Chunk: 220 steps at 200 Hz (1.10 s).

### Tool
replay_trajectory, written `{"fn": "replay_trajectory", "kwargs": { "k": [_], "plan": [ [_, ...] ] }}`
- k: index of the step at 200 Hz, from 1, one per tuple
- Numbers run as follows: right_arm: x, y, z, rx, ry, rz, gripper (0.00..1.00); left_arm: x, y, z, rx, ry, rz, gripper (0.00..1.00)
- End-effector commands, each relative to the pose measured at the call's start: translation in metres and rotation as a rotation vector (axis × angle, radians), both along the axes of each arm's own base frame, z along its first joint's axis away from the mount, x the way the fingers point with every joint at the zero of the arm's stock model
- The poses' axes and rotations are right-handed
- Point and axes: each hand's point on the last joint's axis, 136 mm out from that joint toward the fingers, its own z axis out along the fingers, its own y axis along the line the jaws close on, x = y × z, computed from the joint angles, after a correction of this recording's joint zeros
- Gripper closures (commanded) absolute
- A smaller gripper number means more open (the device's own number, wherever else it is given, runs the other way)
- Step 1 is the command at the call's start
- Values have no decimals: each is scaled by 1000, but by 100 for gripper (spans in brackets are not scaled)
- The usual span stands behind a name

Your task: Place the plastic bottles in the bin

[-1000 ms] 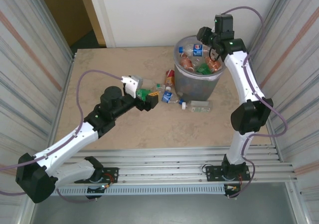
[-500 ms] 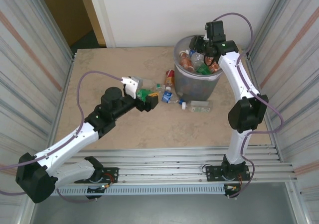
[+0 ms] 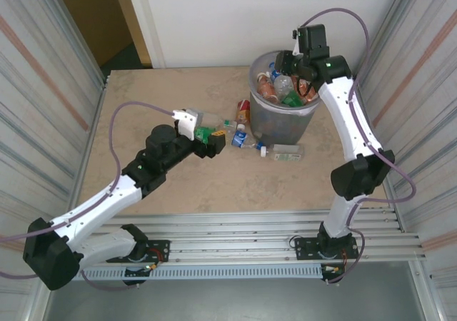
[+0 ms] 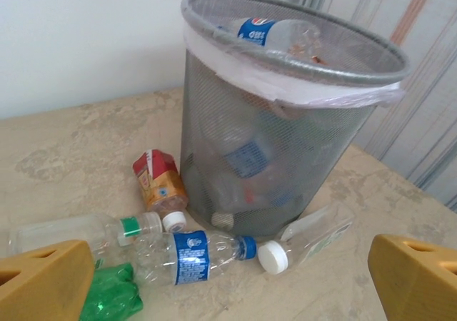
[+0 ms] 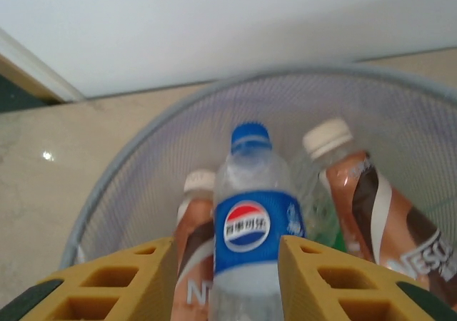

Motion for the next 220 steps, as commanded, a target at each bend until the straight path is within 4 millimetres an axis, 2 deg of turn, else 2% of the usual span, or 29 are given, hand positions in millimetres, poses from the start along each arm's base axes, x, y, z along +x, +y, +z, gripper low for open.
{"fn": "replay_trajectory", "kwargs": {
  "k": [1,22,27,50,78,100,130,184,220],
  "plan": [
    [-23,-6,-1,-32,9,-2,60,12,12,-1,16,34,83,1],
    [-27,-6,-13,-25,26,-8,61,21,18,-8,22,82,118,1],
    [-28,-8,-28,-37,58,-12,62,23,20,-9,20,92,125,1],
    [-23,-10,-50,-28,109,-15,65,29,23,-14,9,130,135,1],
    [-14,-5,-66,5,144,-3,65,34,23,-18,15,139,142,1],
    [-11,-1,-70,19,157,4,66,38,26,-18,23,147,154,1],
    [-17,-1,-59,23,138,2,61,44,32,-19,37,149,172,1],
    [-37,-11,-16,33,49,-4,44,60,48,-32,105,205,195,1],
    [-60,-15,7,28,-2,-4,35,74,56,-44,139,240,229,1]
  ]
}}
